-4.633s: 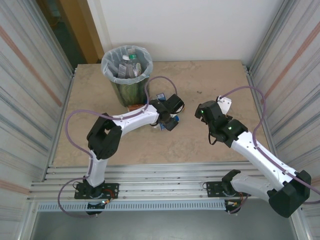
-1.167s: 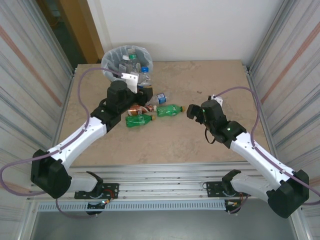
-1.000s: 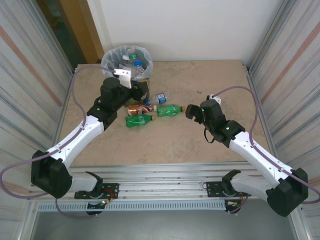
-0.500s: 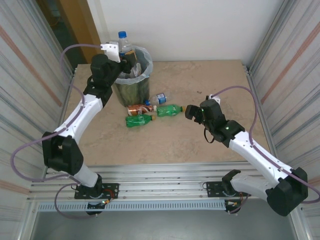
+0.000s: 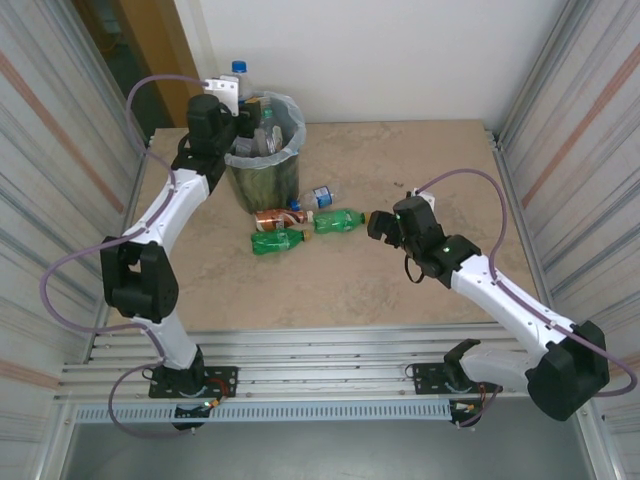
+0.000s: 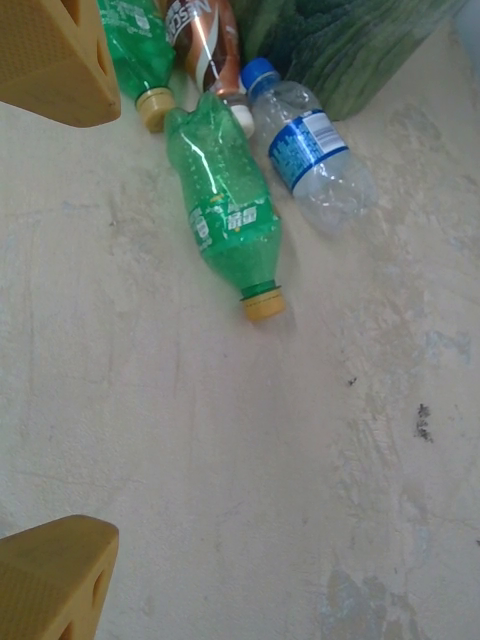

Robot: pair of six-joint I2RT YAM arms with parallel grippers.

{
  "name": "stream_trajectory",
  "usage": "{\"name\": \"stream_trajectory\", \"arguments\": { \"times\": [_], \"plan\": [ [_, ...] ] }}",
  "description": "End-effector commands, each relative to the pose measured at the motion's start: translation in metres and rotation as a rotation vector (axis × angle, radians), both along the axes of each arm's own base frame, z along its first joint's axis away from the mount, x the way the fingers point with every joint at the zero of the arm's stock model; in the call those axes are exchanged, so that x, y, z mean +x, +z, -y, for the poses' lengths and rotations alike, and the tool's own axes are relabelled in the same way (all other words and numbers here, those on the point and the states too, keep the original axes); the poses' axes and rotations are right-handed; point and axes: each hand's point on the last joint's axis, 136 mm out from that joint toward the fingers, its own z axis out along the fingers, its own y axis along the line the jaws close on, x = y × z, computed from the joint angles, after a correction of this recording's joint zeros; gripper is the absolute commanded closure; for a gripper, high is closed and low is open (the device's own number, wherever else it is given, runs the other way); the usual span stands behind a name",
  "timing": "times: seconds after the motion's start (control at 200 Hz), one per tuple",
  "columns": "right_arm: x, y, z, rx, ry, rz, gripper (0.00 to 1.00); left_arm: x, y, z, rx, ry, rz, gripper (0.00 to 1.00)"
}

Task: Put the plastic bottles in the bin

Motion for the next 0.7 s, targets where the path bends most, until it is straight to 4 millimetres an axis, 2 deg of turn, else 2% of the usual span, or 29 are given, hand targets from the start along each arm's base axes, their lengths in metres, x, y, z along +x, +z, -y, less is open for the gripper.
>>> {"name": "stream_trajectory", "arguments": {
  "times": [0.0,0.17,0.341,0.456,0.541,0.696],
  "plan": [
    [0.007,0.012,0.000,-0.005,-0.001,0.023,0.02,0.008,0.001,-0.014,0.072,0.054,0.002,0.48],
    [0.009,0.012,-0.003,-0.003,0.004,0.019,0.02,0.015,-0.014,-0.020,0.113,0.083,-0.028,0.37],
    [0.008,0.011,-0.003,-0.003,0.003,0.016,0.02,0.020,-0.022,-0.025,0.146,0.108,-0.050,0.35],
    [0.007,0.012,-0.002,-0.003,0.001,0.018,0.02,0.020,-0.023,-0.026,0.154,0.113,-0.054,0.28],
    [0.007,0.013,-0.002,0.000,0.002,0.021,0.02,0.020,-0.022,-0.028,0.161,0.123,-0.057,0.19],
    [0.007,0.012,-0.002,0.000,0.002,0.019,0.02,0.019,-0.017,-0.030,0.168,0.133,-0.050,0.17]
  ]
}}
